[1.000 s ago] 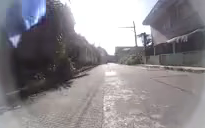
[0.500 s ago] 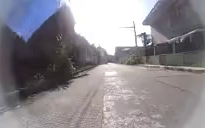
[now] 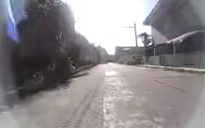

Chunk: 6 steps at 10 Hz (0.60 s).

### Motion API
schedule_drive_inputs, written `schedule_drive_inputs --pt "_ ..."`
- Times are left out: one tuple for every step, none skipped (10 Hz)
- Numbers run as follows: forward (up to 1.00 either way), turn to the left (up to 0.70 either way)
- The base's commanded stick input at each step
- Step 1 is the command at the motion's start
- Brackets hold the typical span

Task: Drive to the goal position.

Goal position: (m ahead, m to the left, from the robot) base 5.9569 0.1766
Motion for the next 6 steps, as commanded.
schedule_drive_inputs --pt "0.7 0.0" --pt "0.7 0.0" --pt "0.7 0.0" --pt "0.7 0.0" --pt "0.7 0.0" --pt "0.7 0.0"
